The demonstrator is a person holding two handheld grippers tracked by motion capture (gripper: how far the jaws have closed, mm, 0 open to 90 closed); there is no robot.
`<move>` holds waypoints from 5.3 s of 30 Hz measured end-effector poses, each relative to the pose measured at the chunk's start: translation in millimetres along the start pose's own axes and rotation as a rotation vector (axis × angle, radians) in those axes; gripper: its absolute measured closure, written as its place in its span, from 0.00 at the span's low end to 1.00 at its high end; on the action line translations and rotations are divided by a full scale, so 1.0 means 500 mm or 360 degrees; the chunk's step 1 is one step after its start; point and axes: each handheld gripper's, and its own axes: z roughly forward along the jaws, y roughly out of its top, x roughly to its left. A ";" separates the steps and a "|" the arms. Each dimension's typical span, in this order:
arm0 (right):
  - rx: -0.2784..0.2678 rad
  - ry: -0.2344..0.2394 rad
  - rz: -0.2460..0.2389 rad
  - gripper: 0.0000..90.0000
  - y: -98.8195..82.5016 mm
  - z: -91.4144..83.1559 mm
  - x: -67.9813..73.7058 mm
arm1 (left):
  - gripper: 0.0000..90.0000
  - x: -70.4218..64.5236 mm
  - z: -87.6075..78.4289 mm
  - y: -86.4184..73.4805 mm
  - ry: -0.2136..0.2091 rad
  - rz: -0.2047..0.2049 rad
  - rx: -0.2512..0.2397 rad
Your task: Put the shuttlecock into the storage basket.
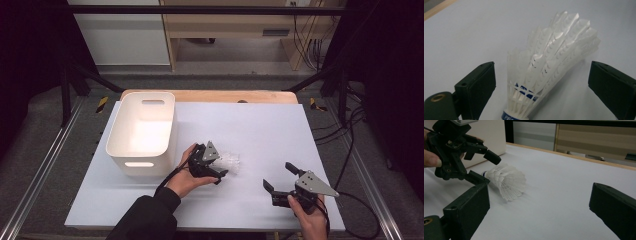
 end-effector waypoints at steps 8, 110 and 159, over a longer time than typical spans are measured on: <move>0.0002 0.0004 0.0006 0.04 0.000 0.000 0.001 | 0.09 0.001 0.016 0.010 -0.0030 0.0006 0.0063; 0.0003 0.0012 0.0000 0.04 -0.001 0.002 -0.001 | 0.71 -0.010 -0.015 0.057 0.0068 -0.0005 -0.0133; 0.0019 0.0005 -0.0014 0.04 -0.004 0.003 -0.002 | 0.71 0.259 -0.403 0.090 0.0514 -0.0289 -0.0403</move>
